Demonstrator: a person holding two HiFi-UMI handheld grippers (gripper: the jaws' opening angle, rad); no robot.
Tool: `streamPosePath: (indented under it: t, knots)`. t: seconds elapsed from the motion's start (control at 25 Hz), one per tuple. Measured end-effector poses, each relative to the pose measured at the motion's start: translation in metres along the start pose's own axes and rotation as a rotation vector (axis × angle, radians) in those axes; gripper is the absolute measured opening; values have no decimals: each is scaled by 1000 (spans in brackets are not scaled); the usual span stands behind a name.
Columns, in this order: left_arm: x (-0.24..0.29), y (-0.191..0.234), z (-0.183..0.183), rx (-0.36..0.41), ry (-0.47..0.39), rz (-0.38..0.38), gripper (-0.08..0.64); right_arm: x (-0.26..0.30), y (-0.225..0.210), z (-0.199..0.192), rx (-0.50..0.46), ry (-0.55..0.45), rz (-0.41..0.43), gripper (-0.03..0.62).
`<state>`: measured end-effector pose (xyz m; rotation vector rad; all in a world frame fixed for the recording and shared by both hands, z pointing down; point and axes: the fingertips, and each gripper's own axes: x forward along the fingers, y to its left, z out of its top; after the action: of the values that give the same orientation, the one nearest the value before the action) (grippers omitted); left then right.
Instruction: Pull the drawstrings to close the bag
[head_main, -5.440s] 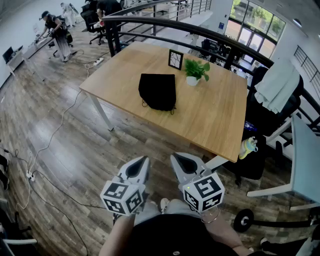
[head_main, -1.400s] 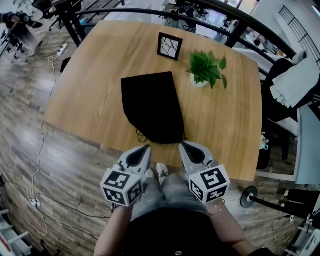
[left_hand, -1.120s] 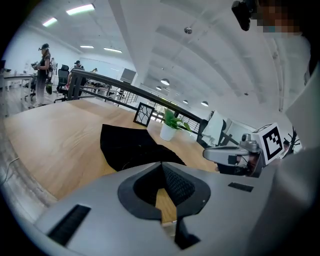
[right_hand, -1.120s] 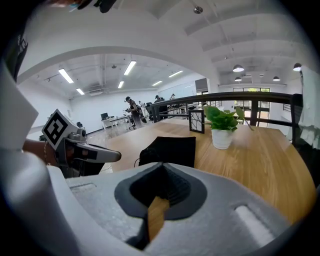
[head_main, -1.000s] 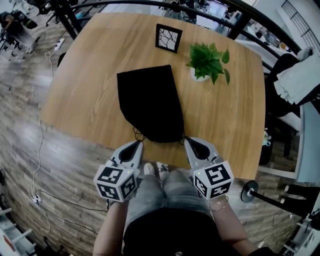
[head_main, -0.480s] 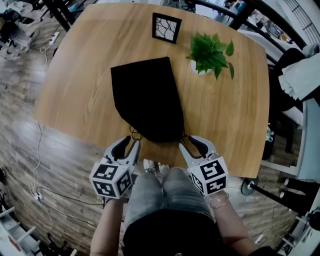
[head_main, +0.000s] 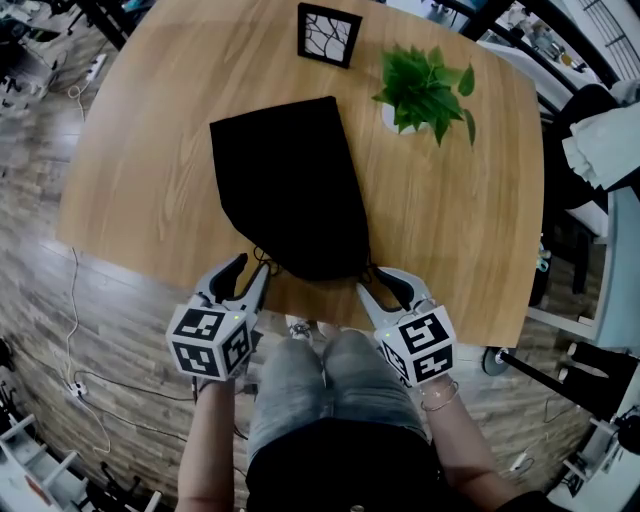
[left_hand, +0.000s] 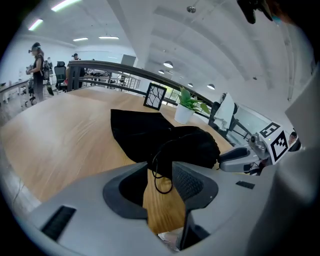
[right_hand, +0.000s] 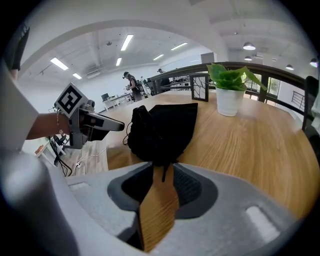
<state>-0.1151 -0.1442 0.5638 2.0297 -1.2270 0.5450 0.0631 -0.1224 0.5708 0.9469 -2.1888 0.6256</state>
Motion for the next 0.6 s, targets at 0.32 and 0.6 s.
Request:
streamPosePath:
  t: [0.32, 0.6]
  knots:
    - [20, 3, 4, 47, 41, -46, 147, 8, -3, -7, -8, 21, -35, 95]
    - [28, 2, 5, 71, 58, -46, 80, 6, -5, -3, -2, -8, -43, 2]
